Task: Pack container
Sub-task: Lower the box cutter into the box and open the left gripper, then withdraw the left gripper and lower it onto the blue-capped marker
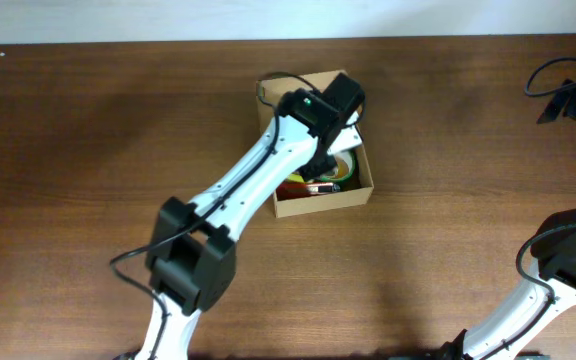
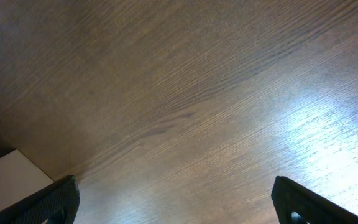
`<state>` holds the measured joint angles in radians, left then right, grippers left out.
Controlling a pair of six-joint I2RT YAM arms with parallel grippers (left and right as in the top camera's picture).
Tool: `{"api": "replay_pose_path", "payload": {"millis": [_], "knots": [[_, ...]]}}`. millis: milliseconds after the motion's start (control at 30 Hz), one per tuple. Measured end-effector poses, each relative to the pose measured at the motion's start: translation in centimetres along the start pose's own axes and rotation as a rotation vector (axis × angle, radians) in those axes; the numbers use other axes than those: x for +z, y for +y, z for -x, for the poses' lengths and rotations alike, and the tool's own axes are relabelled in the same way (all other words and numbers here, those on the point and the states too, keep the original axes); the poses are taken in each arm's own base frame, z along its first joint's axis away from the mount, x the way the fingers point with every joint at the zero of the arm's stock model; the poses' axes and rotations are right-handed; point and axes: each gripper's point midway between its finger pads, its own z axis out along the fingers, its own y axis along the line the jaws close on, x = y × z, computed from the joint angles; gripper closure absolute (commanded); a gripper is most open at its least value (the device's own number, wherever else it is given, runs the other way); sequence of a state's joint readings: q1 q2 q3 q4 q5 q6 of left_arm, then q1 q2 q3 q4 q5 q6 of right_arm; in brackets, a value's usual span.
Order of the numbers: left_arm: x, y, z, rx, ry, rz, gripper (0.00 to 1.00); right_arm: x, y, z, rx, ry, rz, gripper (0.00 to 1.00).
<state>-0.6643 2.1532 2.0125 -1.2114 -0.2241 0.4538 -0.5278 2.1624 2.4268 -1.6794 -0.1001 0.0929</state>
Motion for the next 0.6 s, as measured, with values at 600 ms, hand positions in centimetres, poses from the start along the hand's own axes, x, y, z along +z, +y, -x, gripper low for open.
{"api": "replay_pose_path", "payload": {"millis": [600], "knots": [[-14.4, 12.5, -17.4, -0.753, -0.098, 0.09, 0.77, 0.0, 0.0, 0.0, 0.0, 0.0, 0.0, 0.01]]}}
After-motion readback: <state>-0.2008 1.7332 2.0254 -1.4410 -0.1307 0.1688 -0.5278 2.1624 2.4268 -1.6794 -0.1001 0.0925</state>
